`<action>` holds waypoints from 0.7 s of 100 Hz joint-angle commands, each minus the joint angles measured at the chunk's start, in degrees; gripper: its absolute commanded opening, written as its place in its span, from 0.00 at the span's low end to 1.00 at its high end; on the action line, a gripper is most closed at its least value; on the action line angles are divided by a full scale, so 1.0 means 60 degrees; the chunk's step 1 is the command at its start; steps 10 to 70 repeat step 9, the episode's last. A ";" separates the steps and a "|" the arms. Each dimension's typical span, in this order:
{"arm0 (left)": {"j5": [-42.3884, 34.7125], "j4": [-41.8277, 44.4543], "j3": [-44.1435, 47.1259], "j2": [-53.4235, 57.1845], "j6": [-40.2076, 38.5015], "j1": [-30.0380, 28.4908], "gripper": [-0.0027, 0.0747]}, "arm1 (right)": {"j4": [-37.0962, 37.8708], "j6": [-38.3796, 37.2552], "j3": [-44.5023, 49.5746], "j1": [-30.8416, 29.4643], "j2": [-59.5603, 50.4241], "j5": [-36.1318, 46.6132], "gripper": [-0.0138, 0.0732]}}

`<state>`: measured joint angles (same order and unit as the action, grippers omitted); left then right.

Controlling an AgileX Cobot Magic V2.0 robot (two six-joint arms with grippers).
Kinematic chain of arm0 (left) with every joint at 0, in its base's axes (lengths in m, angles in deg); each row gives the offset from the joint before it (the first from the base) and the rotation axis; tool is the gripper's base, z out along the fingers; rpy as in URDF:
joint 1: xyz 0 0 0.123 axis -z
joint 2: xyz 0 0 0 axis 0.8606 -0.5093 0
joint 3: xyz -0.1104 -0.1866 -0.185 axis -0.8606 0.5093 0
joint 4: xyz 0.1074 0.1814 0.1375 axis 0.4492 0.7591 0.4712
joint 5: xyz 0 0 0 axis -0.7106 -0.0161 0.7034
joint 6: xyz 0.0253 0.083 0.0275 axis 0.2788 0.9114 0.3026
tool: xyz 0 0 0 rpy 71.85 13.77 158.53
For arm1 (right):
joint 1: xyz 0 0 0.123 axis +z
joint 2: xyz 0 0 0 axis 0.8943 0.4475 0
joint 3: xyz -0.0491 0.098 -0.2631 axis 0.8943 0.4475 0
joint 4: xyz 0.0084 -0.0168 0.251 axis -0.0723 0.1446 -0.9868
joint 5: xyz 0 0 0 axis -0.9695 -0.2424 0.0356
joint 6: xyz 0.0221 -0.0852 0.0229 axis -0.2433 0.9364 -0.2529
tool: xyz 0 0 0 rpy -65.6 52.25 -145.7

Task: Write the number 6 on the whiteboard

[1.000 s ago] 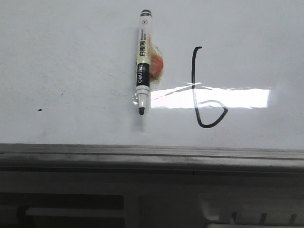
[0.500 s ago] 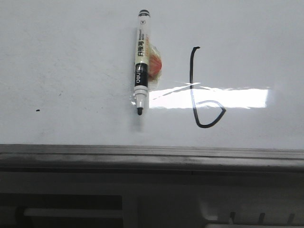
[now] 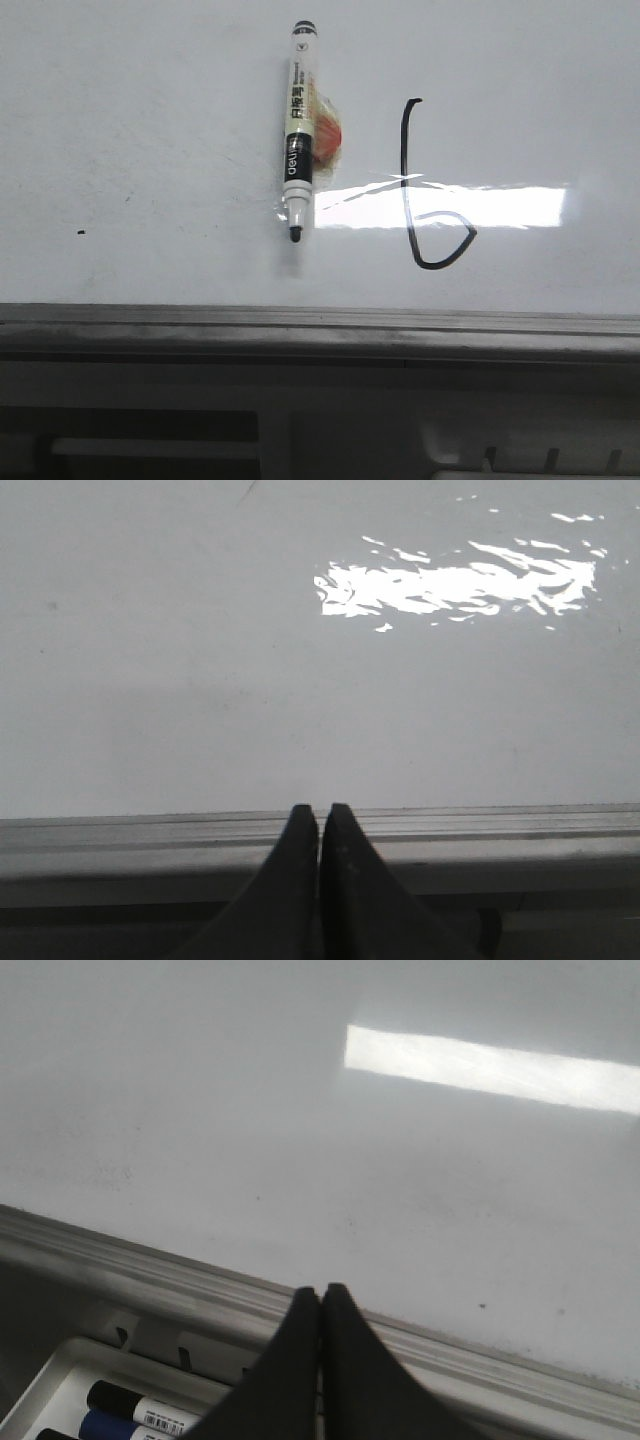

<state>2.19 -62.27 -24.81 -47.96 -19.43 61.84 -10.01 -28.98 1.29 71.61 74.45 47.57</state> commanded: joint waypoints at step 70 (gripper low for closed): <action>-0.0605 -0.0064 0.0415 -0.0087 -0.0079 -0.0023 0.01 | 0.0040 -0.0004 0.0250 -0.0057 -0.0153 0.0192 0.09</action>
